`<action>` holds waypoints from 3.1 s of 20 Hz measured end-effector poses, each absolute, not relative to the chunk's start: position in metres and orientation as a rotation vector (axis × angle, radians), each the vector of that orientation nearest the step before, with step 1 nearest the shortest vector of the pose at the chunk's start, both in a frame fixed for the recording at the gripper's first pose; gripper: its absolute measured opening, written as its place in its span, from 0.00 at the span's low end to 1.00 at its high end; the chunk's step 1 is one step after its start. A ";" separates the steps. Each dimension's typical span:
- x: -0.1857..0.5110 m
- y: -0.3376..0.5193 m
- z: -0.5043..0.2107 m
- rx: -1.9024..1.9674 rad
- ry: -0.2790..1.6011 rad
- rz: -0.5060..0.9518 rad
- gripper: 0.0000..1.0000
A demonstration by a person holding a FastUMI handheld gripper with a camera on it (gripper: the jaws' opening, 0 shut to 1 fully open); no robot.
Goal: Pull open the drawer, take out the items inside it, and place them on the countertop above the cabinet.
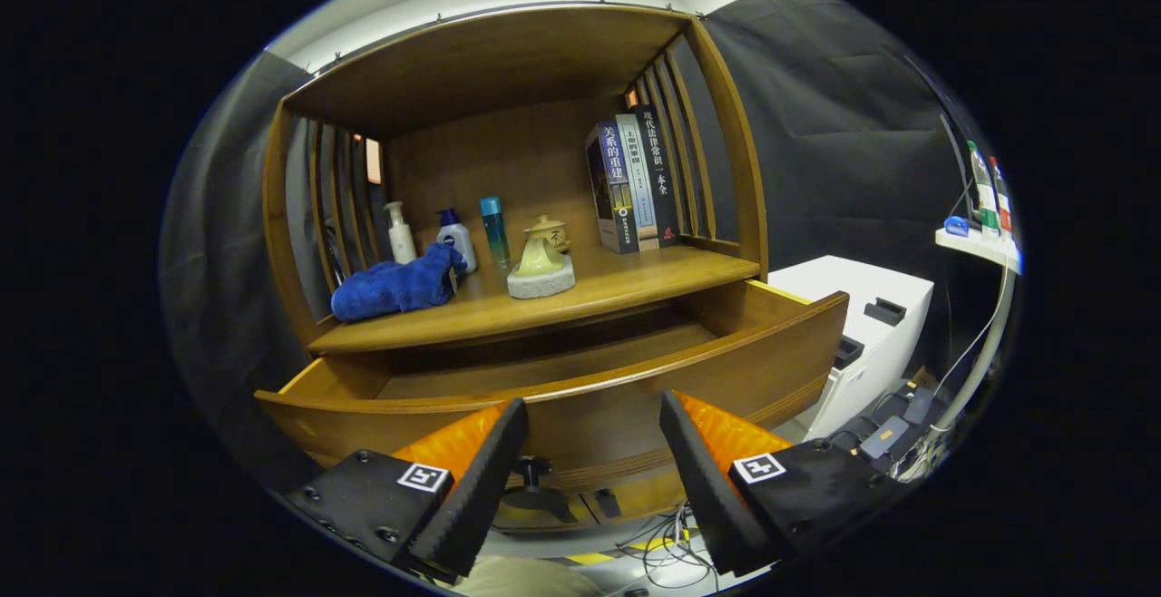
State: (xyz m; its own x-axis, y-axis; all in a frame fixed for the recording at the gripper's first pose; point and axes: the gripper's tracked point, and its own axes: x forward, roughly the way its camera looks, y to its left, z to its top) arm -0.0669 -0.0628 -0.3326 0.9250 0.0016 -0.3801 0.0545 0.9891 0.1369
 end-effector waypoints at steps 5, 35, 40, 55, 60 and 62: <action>-0.043 -0.061 -0.334 0.094 0.381 -0.017 0.99; 0.027 -0.042 -0.338 -0.015 0.326 -0.012 0.93; 0.024 -0.020 -0.345 0.116 0.399 0.103 0.97; 0.046 -0.040 -0.078 0.018 0.061 -0.013 0.99; 0.018 -0.055 -0.046 0.040 0.061 -0.064 0.99; 0.011 -0.056 -0.048 0.030 0.080 -0.066 0.99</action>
State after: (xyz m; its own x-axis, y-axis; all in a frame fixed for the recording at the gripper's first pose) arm 0.0107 -0.0563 -0.0480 0.9946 -0.0650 -0.0806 0.0674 0.9973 0.0277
